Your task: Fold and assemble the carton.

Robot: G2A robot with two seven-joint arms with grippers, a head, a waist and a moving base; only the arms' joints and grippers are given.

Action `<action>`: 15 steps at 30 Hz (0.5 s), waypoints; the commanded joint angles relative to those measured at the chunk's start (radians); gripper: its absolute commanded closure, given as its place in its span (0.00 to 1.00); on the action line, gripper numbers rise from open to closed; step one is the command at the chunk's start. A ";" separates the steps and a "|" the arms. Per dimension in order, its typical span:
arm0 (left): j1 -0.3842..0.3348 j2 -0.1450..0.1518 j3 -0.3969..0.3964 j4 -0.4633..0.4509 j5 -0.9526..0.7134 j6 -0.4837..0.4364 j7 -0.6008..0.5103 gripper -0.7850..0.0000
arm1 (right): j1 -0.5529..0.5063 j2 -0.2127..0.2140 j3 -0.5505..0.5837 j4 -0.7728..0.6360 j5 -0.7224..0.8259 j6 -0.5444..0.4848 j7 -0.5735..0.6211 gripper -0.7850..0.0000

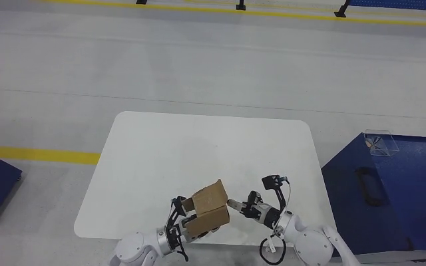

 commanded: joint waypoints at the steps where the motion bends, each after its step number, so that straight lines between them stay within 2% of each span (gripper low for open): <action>1: -0.004 -0.001 0.006 0.001 0.003 0.002 0.002 1.00 | 0.008 -0.002 -0.019 0.001 -0.008 0.001 -0.001 0.00; 5: -0.012 -0.004 0.012 0.004 0.004 0.004 0.005 1.00 | 0.019 -0.004 -0.030 0.002 -0.006 0.001 -0.017 0.00; 10: -0.024 -0.007 0.017 0.018 -0.034 0.014 -0.027 1.00 | 0.007 0.000 0.045 0.006 0.058 -0.021 -0.069 0.00; 12: -0.031 -0.007 0.015 0.027 -0.057 0.006 -0.056 1.00 | -0.012 0.001 0.103 0.005 0.084 -0.023 -0.137 0.00; 15: -0.031 -0.007 0.015 0.027 -0.057 0.006 -0.056 1.00 | -0.059 -0.002 0.175 -0.006 0.096 -0.011 -0.303 0.00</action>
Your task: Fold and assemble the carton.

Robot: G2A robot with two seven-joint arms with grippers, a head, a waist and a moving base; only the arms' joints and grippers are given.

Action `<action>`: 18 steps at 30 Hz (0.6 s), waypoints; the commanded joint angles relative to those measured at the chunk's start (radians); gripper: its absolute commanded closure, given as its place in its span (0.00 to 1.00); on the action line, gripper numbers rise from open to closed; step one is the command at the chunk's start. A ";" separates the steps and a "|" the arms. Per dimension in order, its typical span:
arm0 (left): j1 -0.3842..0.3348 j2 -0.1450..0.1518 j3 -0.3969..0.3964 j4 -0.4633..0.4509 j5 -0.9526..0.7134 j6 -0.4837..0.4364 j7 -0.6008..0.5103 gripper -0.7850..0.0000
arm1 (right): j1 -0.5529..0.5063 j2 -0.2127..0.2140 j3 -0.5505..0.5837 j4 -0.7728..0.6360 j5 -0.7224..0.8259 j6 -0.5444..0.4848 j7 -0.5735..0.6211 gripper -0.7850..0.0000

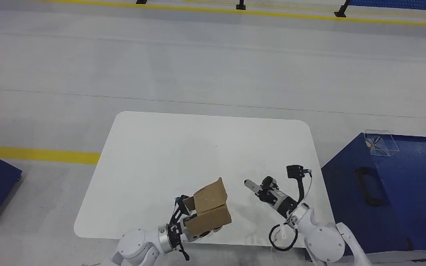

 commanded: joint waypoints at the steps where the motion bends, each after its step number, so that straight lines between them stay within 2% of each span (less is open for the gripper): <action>1: 0.000 0.000 0.000 -0.001 0.001 0.000 0.002 1.00 | -0.034 -0.003 0.037 -0.010 0.030 -0.002 -0.107 0.00; 8: 0.000 0.000 0.000 -0.001 0.001 0.000 0.002 1.00 | -0.048 -0.005 0.047 -0.017 0.062 -0.023 -0.126 0.00; 10: 0.002 0.000 -0.001 -0.020 0.012 0.039 0.061 1.00 | -0.048 -0.005 0.047 -0.017 0.062 -0.023 -0.126 0.00; 13: 0.009 -0.003 0.011 -0.155 0.013 0.248 0.247 1.00 | -0.048 -0.005 0.058 -0.014 0.030 -0.015 -0.152 0.00; 15: 0.011 -0.012 0.021 -0.255 -0.030 0.412 0.443 1.00 | -0.060 -0.007 0.079 -0.015 0.008 0.010 -0.224 0.00; 18: 0.014 -0.038 0.071 -0.385 -0.173 0.603 0.738 1.00 | -0.080 -0.010 0.119 -0.026 0.003 0.041 -0.283 0.00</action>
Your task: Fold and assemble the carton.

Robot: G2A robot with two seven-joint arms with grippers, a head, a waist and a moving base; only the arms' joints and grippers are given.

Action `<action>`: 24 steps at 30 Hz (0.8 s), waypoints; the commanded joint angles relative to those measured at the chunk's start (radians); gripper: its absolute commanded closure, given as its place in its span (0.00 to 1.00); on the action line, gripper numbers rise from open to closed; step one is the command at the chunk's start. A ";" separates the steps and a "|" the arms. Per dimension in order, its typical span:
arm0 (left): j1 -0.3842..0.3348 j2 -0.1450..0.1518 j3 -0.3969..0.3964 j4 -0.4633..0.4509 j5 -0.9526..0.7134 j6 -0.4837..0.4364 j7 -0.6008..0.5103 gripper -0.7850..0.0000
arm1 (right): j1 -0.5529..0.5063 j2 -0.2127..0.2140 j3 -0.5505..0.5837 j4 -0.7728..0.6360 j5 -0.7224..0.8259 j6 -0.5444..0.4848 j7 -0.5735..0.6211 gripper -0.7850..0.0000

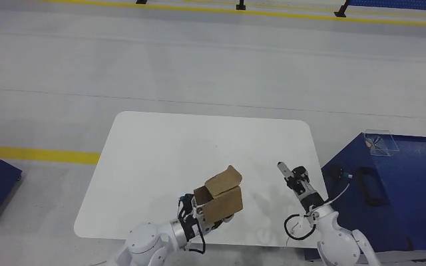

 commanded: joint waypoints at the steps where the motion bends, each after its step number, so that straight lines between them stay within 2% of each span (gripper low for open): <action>1: 0.002 -0.023 0.037 -0.080 -0.157 0.114 0.270 1.00 | -0.011 0.000 0.028 -0.005 0.004 0.008 -0.021 0.00; 3: -0.006 -0.051 0.080 -0.116 -0.333 0.158 0.475 1.00 | -0.024 -0.001 0.053 -0.006 0.005 0.013 -0.027 0.00; 4: -0.017 -0.065 0.096 -0.123 -0.398 0.134 0.581 1.00 | -0.031 -0.001 0.061 -0.007 0.005 0.011 -0.024 0.00; 5: -0.034 -0.080 0.120 -0.126 -0.442 0.098 0.701 1.00 | -0.037 0.000 0.071 -0.007 0.003 0.009 -0.021 0.00; 7: -0.071 -0.113 0.169 -0.118 -0.584 0.017 0.864 1.00 | -0.047 0.000 0.093 -0.004 -0.003 0.010 -0.011 0.00; 13: -0.255 -0.205 0.293 0.006 -0.798 -0.209 1.325 1.00 | -0.069 -0.001 0.135 0.006 0.027 -0.007 0.007 0.00; 18: -0.396 -0.279 0.356 0.160 -0.867 -0.424 1.605 1.00 | -0.067 -0.005 0.128 0.020 0.024 -0.014 0.008 0.00; 21: -0.464 -0.321 0.378 0.263 -0.908 -0.528 1.695 1.00 | -0.063 -0.007 0.117 0.030 0.016 -0.016 0.012 0.00; 24: -0.540 -0.366 0.401 0.392 -1.005 -0.555 1.732 1.00 | -0.057 -0.009 0.108 0.039 0.009 -0.016 0.015 0.00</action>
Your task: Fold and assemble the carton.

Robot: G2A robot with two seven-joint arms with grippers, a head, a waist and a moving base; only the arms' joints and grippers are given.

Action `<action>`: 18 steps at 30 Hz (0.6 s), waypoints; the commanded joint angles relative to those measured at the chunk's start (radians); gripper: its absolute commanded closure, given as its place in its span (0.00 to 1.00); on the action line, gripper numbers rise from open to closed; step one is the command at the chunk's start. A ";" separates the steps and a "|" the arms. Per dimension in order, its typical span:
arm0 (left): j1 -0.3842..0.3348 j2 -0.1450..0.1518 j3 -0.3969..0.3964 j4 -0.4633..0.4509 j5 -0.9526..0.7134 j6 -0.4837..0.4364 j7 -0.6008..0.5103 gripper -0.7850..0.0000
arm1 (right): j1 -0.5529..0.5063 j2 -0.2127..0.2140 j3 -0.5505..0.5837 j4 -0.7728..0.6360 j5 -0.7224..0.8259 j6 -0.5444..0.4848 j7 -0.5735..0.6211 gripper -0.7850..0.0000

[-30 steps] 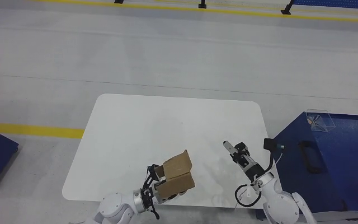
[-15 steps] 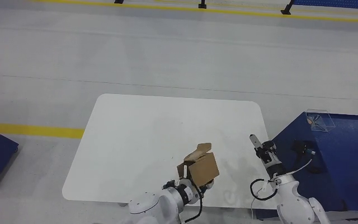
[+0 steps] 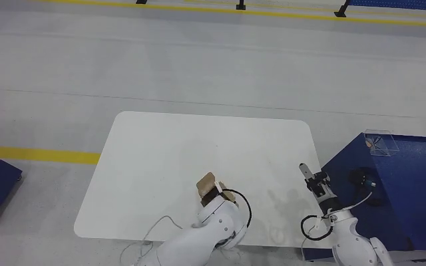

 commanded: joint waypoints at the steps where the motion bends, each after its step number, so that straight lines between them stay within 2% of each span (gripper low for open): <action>1: -0.057 -0.032 0.018 0.105 -0.085 -0.007 0.019 1.00 | 0.003 -0.001 -0.005 0.003 -0.004 0.000 0.002 0.00; 6: -0.142 -0.102 0.059 0.325 -0.209 0.009 0.004 1.00 | 0.007 -0.005 -0.011 0.007 -0.005 -0.004 0.010 0.00; 7: -0.156 -0.114 0.064 0.365 -0.224 0.014 0.000 0.96 | 0.008 -0.005 -0.012 0.008 -0.005 -0.004 0.011 0.00; 8: -0.171 -0.125 0.069 0.397 -0.233 0.020 -0.015 0.78 | 0.008 -0.006 -0.012 0.007 -0.005 -0.003 0.013 0.00; 9: -0.185 -0.135 0.072 0.430 -0.238 0.025 -0.033 0.00 | 0.009 -0.006 -0.013 0.007 -0.005 -0.002 0.014 0.00; 11: -0.205 -0.154 0.078 0.483 -0.247 0.035 -0.052 0.00 | 0.013 -0.007 -0.014 0.007 -0.005 0.002 0.017 0.00; 14: -0.223 -0.173 0.086 0.501 -0.240 0.065 -0.070 0.00 | 0.024 -0.009 -0.016 0.008 -0.007 0.014 0.024 0.00; 16: -0.228 -0.175 0.102 0.468 -0.183 0.091 -0.055 0.00 | 0.030 -0.010 -0.017 0.005 -0.012 0.023 0.028 0.00; 18: -0.212 -0.166 0.107 0.378 -0.103 0.089 -0.041 0.00 | 0.034 -0.011 -0.018 -0.002 -0.013 0.033 0.034 0.00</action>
